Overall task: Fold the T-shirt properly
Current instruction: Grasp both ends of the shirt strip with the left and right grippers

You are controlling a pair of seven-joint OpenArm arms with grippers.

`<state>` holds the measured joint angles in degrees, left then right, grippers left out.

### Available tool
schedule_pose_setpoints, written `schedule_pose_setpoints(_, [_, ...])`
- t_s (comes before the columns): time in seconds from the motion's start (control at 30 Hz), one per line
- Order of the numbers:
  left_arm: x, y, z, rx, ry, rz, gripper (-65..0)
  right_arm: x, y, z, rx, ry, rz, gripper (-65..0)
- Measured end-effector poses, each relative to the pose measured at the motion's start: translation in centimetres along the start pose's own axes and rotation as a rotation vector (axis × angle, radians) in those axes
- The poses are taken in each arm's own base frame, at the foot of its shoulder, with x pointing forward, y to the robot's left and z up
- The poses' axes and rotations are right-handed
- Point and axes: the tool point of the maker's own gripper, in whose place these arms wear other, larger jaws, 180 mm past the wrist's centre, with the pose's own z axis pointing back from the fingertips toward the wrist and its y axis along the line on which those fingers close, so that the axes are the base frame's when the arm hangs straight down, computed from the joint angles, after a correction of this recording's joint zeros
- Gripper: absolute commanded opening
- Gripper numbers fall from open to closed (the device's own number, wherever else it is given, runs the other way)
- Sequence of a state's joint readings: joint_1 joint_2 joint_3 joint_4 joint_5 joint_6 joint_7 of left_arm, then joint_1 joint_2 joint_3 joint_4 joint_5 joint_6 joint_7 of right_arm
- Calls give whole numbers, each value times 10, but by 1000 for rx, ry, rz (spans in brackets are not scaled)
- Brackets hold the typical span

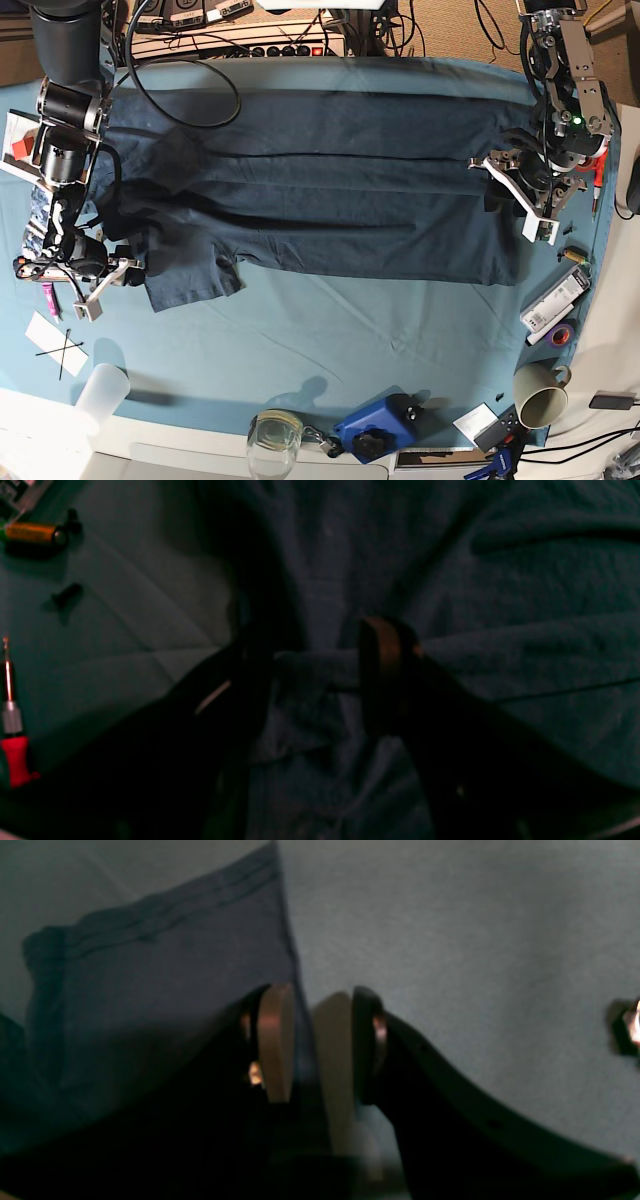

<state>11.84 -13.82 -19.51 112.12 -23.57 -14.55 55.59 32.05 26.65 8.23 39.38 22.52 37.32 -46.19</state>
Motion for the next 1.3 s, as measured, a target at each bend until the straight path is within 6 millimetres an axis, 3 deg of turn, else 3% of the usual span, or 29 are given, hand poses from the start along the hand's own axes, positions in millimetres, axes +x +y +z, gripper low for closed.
schedule_pose_setpoints(0.2, [0, 0, 0, 0, 0, 0, -362, 2, 8, -8, -2, -20, -9, -453])
schedule_pose_setpoints(0.53, [0, 0, 0, 0, 0, 0, -362, -11, 46, -28, 97, -40, -61, -453])
schedule_pose_setpoints(0.73, [11, 0, 0, 0, -58, 0, -362, -26, 78, -23, 279, 36, -118, -453])
schedule_pose_setpoints(1.0, [38, -2, -8, -35, -111, -53, -362, -27, 75, -22, 275, 34, -111, -453])
schedule_pose_setpoints(1.13, [37, 8, -31, -45, -72, -18, -362, -28, 70, -20, 260, 41, -103, -453])
schedule_pose_setpoints(1.3, [52, 24, -61, -50, -31, 35, -362, -27, 63, -17, 243, 37, -93, -452])
